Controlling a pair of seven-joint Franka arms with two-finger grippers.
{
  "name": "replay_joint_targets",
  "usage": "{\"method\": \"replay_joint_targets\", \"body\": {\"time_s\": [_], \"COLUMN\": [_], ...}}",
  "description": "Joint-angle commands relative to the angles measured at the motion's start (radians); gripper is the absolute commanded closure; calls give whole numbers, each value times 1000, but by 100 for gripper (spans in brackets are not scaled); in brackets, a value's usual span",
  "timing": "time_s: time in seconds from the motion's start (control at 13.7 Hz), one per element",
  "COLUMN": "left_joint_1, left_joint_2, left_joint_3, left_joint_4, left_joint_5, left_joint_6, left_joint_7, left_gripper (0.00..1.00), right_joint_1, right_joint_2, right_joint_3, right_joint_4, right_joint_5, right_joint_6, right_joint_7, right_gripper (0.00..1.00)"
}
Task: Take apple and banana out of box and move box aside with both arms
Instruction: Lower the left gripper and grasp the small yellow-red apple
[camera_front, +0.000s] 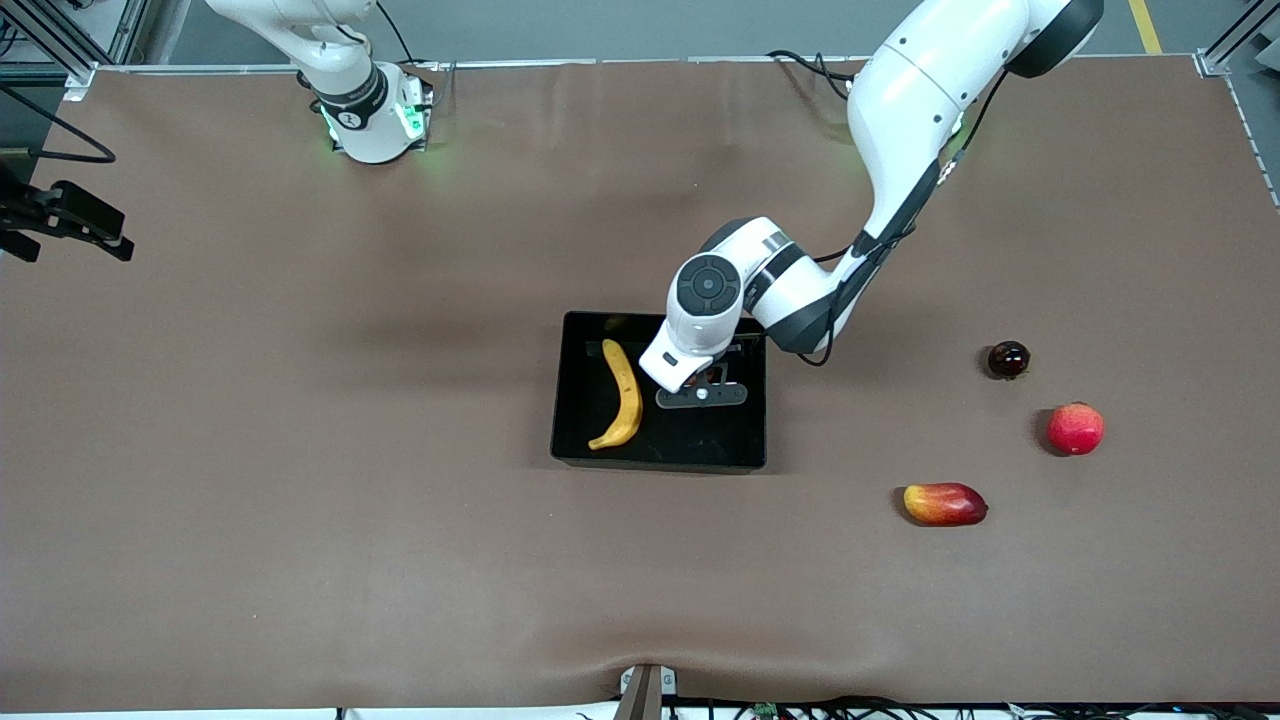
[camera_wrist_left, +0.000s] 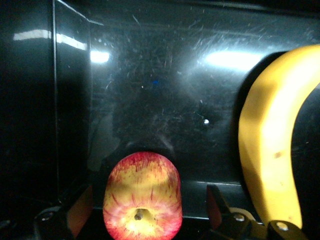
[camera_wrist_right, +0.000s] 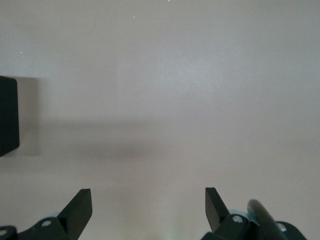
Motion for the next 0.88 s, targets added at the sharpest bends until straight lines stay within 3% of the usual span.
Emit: {"method": "replay_joint_targets", "body": {"time_s": [0.0, 0.15, 0.22, 0.29, 0.44, 0.58, 0.8], "left_joint_1": [-9, -15, -15, -15, -11, -6, 44], "left_joint_2": [27, 25, 22, 15, -5, -12, -102], "left_joint_3": [3, 5, 5, 6, 8, 8, 11], "left_joint_4": [9, 12, 21, 26, 47, 131, 174], "left_joint_5": [26, 26, 26, 28, 28, 28, 26], "left_joint_6": [-7, -38, -62, -73, -84, -176, -235], "left_joint_7": [-9, -6, -6, -5, 0, 12, 24], "left_gripper": [6, 55, 89, 100, 100, 100, 100], "right_joint_1": [-18, -21, -21, -21, -24, -24, -24], "right_joint_2": [11, 11, 11, 11, 11, 11, 11], "right_joint_3": [14, 14, 14, 14, 14, 14, 14], "right_joint_4": [23, 23, 23, 23, 23, 23, 23], "right_joint_5": [-3, -3, -3, -2, -3, -2, -3], "right_joint_6": [-7, -7, -7, -7, -7, -7, -7], "right_joint_7": [12, 12, 12, 12, 12, 12, 12], "right_gripper": [0, 0, 0, 0, 0, 0, 0]}}
